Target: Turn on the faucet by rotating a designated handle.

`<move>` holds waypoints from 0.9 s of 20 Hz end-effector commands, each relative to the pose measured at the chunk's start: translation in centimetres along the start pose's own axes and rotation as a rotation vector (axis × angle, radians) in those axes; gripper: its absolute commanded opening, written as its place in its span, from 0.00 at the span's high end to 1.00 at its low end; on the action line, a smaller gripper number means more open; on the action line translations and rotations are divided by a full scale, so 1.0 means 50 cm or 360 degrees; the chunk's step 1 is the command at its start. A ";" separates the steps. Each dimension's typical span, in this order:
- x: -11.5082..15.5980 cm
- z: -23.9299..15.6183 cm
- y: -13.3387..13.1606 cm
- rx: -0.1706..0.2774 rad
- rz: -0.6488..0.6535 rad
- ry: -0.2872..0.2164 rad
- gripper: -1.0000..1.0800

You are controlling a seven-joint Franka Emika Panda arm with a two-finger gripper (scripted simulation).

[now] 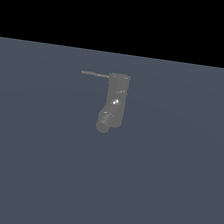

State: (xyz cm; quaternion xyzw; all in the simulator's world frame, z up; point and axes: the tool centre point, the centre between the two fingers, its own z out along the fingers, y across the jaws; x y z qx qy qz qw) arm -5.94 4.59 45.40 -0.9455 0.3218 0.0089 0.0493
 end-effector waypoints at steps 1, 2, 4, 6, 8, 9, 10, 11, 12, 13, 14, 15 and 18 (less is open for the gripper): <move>0.023 0.020 -0.023 0.0005 0.0111 -0.0012 1.00; 0.032 0.029 -0.032 0.0005 0.0154 -0.0015 1.00; 0.050 0.046 -0.049 0.0006 0.0241 -0.0022 1.00; 0.067 0.065 -0.066 0.0005 0.0328 -0.0028 1.00; 0.084 0.085 -0.083 0.0003 0.0415 -0.0032 1.00; 0.093 0.095 -0.091 0.0001 0.0459 -0.0033 1.00; 0.101 0.106 -0.099 -0.0001 0.0502 -0.0034 1.00; 0.109 0.116 -0.108 -0.0003 0.0546 -0.0035 1.00; 0.117 0.127 -0.116 -0.0005 0.0589 -0.0035 1.00; 0.125 0.138 -0.124 -0.0007 0.0633 -0.0035 1.00; 0.133 0.150 -0.132 -0.0010 0.0676 -0.0035 1.00; 0.140 0.161 -0.139 -0.0013 0.0719 -0.0034 1.00; 0.163 0.197 -0.162 -0.0022 0.0848 -0.0028 1.00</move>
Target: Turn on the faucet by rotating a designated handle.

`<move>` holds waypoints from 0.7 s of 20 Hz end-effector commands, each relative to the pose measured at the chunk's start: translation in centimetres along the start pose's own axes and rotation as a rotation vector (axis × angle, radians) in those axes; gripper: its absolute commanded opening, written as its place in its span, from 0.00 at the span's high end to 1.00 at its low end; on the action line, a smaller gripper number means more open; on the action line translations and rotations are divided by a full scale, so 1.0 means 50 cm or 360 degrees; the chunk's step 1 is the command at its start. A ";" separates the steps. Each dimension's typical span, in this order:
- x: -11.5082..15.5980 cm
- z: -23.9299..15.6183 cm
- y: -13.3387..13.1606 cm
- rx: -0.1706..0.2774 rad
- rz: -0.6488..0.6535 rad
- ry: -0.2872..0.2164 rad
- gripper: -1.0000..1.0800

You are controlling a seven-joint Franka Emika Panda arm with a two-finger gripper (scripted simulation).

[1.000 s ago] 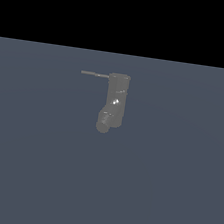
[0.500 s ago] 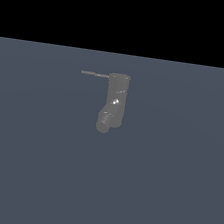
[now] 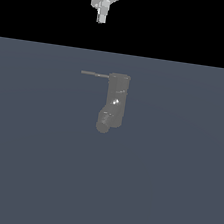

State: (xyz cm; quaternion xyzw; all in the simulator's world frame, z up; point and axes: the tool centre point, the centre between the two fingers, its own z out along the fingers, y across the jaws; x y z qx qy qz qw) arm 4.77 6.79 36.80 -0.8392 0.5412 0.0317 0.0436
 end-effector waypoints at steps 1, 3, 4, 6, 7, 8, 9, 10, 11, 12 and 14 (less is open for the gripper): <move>0.008 0.030 -0.026 -0.0005 0.0110 0.0007 1.00; 0.013 0.055 -0.046 -0.0009 0.0195 0.0014 1.00; 0.016 0.068 -0.055 -0.0011 0.0237 0.0019 1.00; 0.021 0.094 -0.074 -0.0014 0.0321 0.0029 1.00; 0.024 0.107 -0.083 -0.0016 0.0363 0.0034 1.00; 0.026 0.120 -0.092 -0.0017 0.0404 0.0040 1.00; 0.028 0.134 -0.101 -0.0018 0.0445 0.0047 1.00; 0.031 0.147 -0.110 -0.0019 0.0486 0.0054 1.00; 0.033 0.161 -0.118 -0.0020 0.0527 0.0061 1.00; 0.035 0.175 -0.126 -0.0021 0.0567 0.0068 1.00; 0.038 0.203 -0.142 -0.0022 0.0647 0.0084 1.00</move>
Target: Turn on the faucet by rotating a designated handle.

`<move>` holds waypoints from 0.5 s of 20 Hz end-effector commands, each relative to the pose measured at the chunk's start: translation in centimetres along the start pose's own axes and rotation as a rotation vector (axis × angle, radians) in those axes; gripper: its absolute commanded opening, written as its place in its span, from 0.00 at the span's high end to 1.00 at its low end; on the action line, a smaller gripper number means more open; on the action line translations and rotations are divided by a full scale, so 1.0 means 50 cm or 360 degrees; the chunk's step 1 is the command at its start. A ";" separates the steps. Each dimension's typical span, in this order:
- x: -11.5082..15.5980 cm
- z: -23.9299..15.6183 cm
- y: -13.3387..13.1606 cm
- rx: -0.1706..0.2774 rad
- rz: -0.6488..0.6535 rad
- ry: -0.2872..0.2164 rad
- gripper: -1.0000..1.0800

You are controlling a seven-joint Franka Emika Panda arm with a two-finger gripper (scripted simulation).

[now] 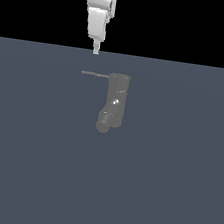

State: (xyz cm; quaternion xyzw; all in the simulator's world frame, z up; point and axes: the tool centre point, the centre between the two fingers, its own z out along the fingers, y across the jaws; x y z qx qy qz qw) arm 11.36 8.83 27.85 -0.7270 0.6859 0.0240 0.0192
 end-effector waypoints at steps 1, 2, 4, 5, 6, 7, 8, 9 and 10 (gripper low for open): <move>-0.005 0.035 -0.020 0.0002 0.0100 0.0020 1.00; -0.006 0.047 -0.027 0.0003 0.0135 0.0027 1.00; -0.010 0.071 -0.039 0.0005 0.0199 0.0042 1.00; -0.011 0.081 -0.044 0.0006 0.0227 0.0048 1.00; -0.013 0.091 -0.049 0.0008 0.0254 0.0055 1.00; -0.014 0.101 -0.053 0.0009 0.0278 0.0061 1.00; -0.015 0.109 -0.057 0.0011 0.0301 0.0066 1.00; -0.016 0.117 -0.061 0.0012 0.0321 0.0071 1.00; -0.017 0.124 -0.064 0.0014 0.0339 0.0076 1.00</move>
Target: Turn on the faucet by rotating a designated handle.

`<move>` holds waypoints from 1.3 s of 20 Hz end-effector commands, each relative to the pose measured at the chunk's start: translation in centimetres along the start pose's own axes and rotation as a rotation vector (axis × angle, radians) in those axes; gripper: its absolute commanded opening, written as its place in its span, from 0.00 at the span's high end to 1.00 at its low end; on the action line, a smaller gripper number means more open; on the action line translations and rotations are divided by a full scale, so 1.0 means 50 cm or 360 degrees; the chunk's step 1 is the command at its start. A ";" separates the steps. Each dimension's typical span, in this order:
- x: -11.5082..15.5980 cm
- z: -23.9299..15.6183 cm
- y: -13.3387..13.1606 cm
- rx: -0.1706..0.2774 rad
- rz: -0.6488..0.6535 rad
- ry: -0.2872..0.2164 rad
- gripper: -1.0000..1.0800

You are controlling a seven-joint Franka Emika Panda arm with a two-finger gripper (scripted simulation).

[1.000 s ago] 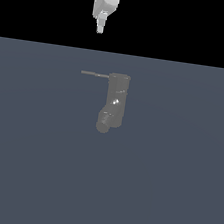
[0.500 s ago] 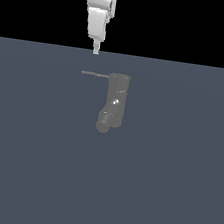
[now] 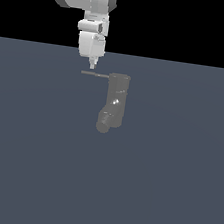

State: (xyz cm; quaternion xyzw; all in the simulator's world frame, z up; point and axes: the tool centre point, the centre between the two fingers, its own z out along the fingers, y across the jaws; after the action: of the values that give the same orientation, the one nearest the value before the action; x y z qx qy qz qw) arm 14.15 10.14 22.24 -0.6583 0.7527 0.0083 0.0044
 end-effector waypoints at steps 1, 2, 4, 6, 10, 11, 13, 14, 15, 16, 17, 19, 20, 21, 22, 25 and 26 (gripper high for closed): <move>-0.005 0.018 -0.008 0.0006 0.0050 0.0012 1.00; -0.006 0.023 -0.010 0.0007 0.0065 0.0016 1.00; -0.009 0.032 -0.014 0.0009 0.0088 0.0022 1.00; -0.010 0.039 -0.016 0.0011 0.0103 0.0025 1.00; -0.011 0.042 -0.017 0.0012 0.0111 0.0028 1.00; -0.011 0.042 -0.017 0.0012 0.0111 0.0028 1.00; -0.012 0.042 -0.017 0.0011 0.0109 0.0028 1.00; -0.012 0.042 -0.012 0.0011 0.0109 0.0028 1.00; -0.012 0.042 -0.008 0.0011 0.0109 0.0028 1.00; -0.012 0.042 -0.004 0.0011 0.0109 0.0028 1.00; -0.012 0.042 0.001 0.0011 0.0109 0.0028 1.00; -0.013 0.042 0.009 0.0011 0.0109 0.0028 1.00; -0.013 0.043 0.014 0.0011 0.0109 0.0028 1.00; -0.013 0.043 0.018 0.0011 0.0109 0.0028 1.00; -0.013 0.043 0.023 0.0011 0.0109 0.0028 1.00; -0.014 0.043 0.037 0.0011 0.0109 0.0028 1.00; -0.014 0.043 0.042 0.0011 0.0109 0.0028 1.00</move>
State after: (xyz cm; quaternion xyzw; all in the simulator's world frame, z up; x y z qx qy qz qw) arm 12.62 11.12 20.13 -0.6322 0.7748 -0.0004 0.0009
